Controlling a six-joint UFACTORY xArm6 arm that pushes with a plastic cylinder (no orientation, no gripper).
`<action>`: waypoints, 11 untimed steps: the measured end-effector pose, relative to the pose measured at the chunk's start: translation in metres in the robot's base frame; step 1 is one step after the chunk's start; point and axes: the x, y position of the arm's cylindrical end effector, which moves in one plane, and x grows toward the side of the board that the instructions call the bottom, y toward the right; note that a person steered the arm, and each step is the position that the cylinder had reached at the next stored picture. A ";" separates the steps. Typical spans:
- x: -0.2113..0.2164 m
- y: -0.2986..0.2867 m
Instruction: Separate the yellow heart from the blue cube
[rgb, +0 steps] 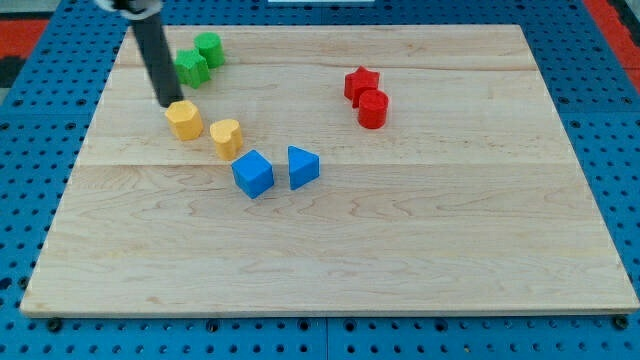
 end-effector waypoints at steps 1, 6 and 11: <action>0.020 0.032; 0.056 0.185; 0.105 0.096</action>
